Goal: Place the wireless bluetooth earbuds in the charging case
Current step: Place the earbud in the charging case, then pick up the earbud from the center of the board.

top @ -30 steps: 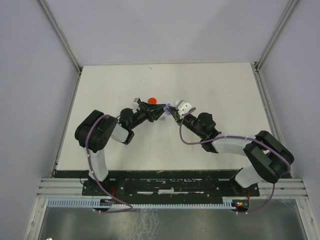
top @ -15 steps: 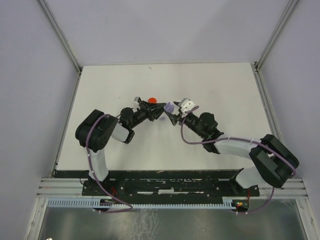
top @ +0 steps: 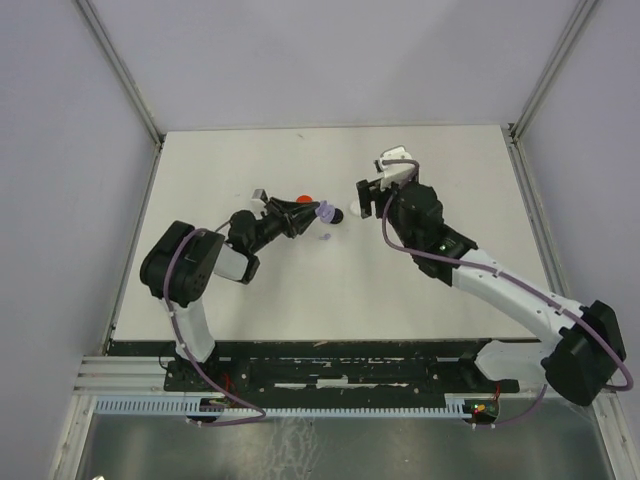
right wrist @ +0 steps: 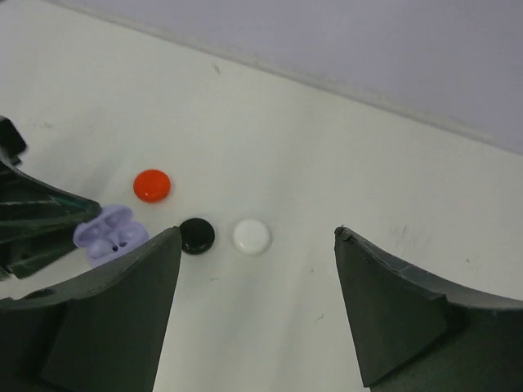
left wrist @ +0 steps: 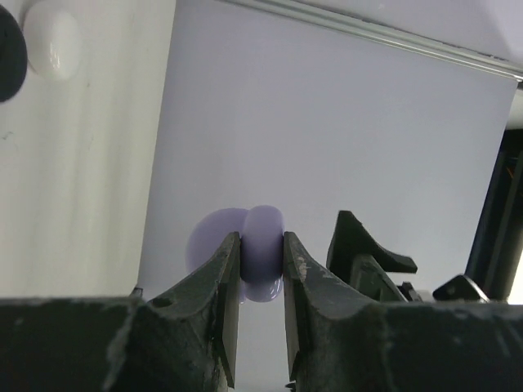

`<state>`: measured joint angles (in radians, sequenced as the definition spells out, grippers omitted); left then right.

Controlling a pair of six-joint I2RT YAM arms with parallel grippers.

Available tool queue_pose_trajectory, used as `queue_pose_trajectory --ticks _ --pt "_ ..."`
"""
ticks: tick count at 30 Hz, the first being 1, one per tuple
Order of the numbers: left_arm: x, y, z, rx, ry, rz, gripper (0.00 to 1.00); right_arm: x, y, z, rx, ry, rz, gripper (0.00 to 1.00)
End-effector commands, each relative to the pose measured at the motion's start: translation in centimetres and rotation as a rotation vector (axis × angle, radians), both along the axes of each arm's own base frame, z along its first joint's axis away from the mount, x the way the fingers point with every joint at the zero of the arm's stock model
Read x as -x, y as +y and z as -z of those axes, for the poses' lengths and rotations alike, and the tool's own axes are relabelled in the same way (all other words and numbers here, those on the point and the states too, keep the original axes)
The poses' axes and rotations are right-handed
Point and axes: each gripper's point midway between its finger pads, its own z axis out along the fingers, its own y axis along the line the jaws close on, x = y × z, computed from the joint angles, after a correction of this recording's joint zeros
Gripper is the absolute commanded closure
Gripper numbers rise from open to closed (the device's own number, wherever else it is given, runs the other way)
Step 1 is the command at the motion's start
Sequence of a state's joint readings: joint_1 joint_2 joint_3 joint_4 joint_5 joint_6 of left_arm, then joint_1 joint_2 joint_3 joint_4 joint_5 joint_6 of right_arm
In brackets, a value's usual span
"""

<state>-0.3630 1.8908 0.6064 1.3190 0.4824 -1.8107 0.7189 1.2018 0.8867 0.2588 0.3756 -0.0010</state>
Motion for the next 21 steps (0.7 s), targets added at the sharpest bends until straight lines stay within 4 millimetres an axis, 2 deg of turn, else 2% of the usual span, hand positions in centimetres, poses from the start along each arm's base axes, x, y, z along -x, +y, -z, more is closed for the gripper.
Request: queue_pose_trajectory --ticks 1,4,12,17,21 --pt "-0.3 2.9 -1.6 -0.117 -0.150 -0.061 0.97 0.2 -2.0 8.0 0.273 0.381 0.091 0.17" --pt "-0.4 5.1 -1.7 -0.198 -0.163 -0.118 0.97 0.2 0.5 11.1 0.337 0.523 -0.018 0.19" --pt "0.5 8.6 -2.1 -0.346 -0.179 -0.214 0.97 -1.5 6.2 16.6 0.241 0.722 -0.096 0.23" --pt "1.1 10.1 -2.7 -0.360 -0.186 -0.256 0.97 -2.5 9.3 18.6 0.196 0.757 -0.141 0.22" --pt "1.6 11.2 -2.9 -0.367 -0.188 -0.283 0.97 -2.6 11.9 19.1 0.151 0.761 -0.237 0.22"
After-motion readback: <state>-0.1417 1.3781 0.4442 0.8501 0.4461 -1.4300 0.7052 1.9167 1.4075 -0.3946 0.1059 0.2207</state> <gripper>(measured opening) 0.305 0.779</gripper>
